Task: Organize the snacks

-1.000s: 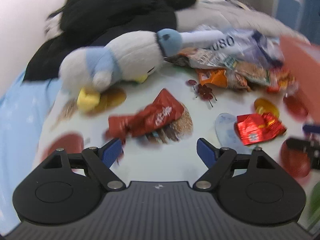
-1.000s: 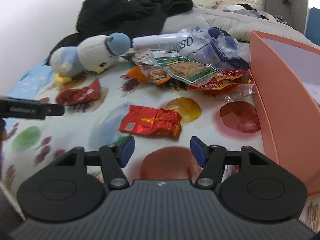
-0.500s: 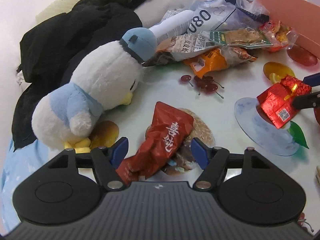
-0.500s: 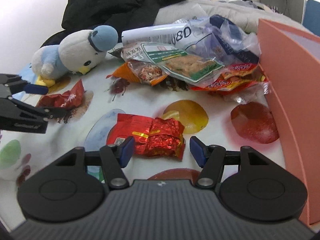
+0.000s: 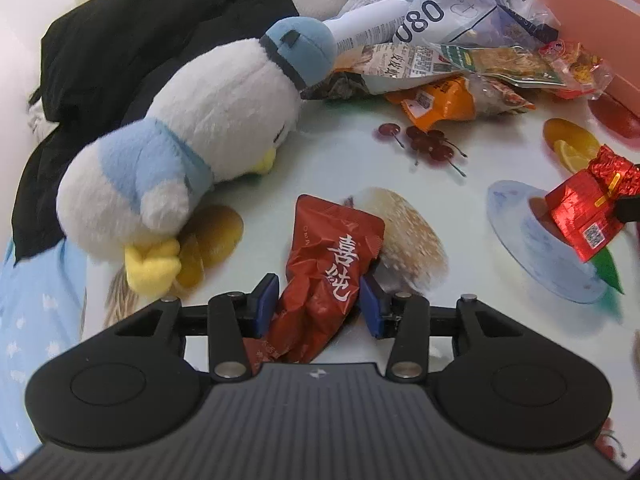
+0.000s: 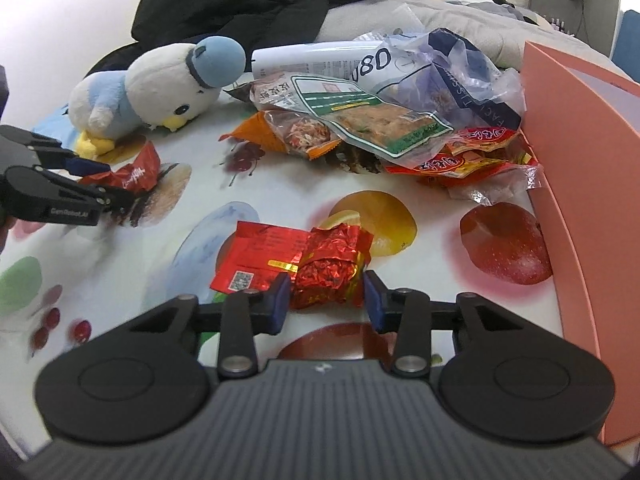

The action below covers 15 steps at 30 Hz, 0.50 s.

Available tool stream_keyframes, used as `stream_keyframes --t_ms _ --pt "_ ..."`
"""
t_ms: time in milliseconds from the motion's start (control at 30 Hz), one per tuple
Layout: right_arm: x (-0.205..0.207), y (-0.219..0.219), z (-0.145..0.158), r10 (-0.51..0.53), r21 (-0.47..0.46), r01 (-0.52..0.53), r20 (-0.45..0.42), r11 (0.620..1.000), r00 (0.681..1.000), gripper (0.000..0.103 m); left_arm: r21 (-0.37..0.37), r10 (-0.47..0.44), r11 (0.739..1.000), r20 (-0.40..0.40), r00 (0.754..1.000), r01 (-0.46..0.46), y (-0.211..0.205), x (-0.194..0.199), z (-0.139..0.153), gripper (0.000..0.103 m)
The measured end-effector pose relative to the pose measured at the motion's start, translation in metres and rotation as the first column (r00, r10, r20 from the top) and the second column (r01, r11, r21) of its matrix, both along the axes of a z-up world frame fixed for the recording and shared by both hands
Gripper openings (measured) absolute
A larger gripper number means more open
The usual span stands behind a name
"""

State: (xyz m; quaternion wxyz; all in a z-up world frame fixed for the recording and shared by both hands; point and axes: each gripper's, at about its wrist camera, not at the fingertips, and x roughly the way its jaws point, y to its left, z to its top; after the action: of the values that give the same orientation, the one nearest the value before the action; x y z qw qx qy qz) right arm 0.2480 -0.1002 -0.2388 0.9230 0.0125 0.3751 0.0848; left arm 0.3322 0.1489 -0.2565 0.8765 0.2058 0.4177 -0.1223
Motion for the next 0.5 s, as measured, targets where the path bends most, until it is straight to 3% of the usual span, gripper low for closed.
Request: stream_keyframes --t_ms 233,500 --pt "-0.028 -0.006 0.007 0.016 0.0 -0.016 -0.001 1.0 1.0 0.041 -0.063 0.087 0.994 -0.035 0.996 -0.089 -0.007 -0.045 0.012 0.049" --pt "-0.071 -0.021 0.013 0.029 0.004 -0.029 -0.003 1.0 1.0 0.041 -0.135 0.207 0.967 -0.08 0.975 -0.217 -0.025 -0.103 0.02 0.049"
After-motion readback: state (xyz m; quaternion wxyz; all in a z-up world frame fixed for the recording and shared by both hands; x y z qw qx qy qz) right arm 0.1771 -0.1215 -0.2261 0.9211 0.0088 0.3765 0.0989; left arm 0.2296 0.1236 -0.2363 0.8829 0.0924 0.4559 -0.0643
